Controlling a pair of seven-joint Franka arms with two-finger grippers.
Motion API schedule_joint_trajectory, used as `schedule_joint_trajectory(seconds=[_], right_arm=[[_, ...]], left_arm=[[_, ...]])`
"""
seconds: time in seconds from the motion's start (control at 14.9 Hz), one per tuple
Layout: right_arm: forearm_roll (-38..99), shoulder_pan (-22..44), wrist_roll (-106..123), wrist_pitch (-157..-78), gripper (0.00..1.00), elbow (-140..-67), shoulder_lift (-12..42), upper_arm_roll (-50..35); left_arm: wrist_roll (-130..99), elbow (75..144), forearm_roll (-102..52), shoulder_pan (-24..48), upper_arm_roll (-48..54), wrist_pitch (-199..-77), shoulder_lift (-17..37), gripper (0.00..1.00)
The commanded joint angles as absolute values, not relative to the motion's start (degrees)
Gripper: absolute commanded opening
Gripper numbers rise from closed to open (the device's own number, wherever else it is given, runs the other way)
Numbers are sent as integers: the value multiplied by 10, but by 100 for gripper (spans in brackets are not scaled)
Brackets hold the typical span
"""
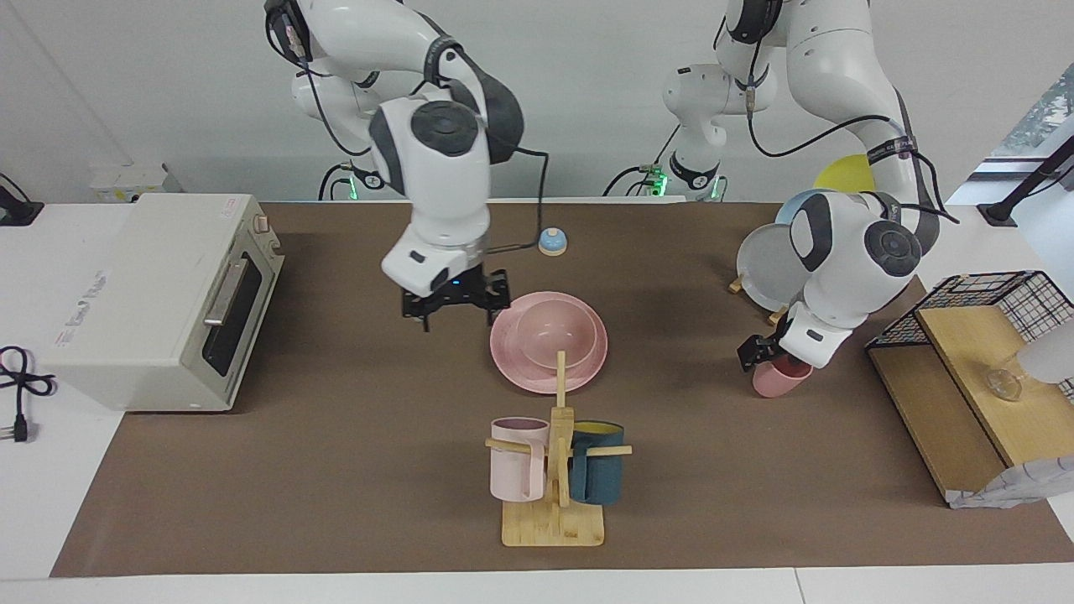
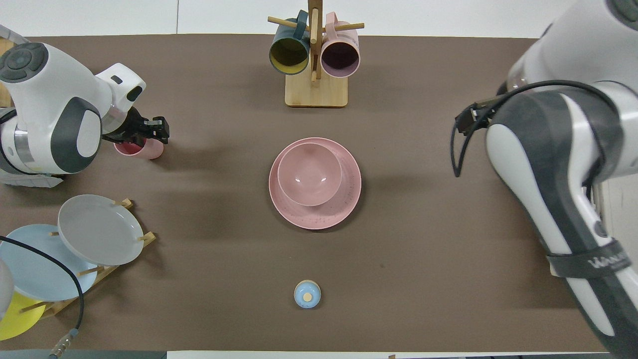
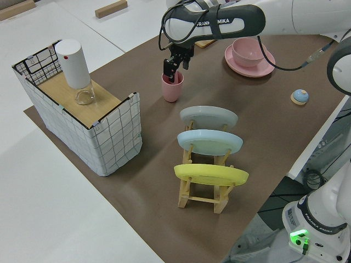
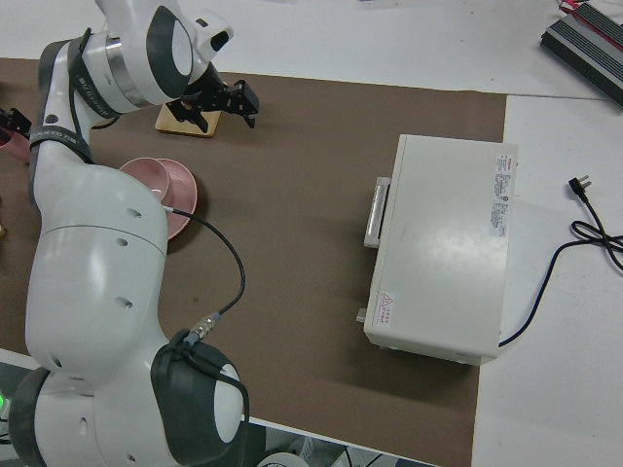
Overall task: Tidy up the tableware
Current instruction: 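Release the bowl and withdraw the right gripper while the left gripper lifts the cup, then carry the pink cup with the left gripper over the bowl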
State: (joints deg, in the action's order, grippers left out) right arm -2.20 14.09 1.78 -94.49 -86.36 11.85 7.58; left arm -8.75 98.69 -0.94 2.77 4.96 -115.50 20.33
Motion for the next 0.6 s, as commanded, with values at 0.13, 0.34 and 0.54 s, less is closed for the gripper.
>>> schedule_joint_trajectory(seconds=[0.13, 0.34, 0.54], right_arm=[[-2, 149, 110, -923, 100, -958, 29, 164], [-17, 155, 99, -943, 100, -953, 35, 162], [-24, 144, 94, -916, 100, -932, 45, 163]], left_arm=[[-81, 992, 10, 34, 44, -1169, 198, 0], [-85, 964, 10, 35, 45, -1148, 197, 0], [-147, 871, 3, 60, 46, -1054, 198, 0]])
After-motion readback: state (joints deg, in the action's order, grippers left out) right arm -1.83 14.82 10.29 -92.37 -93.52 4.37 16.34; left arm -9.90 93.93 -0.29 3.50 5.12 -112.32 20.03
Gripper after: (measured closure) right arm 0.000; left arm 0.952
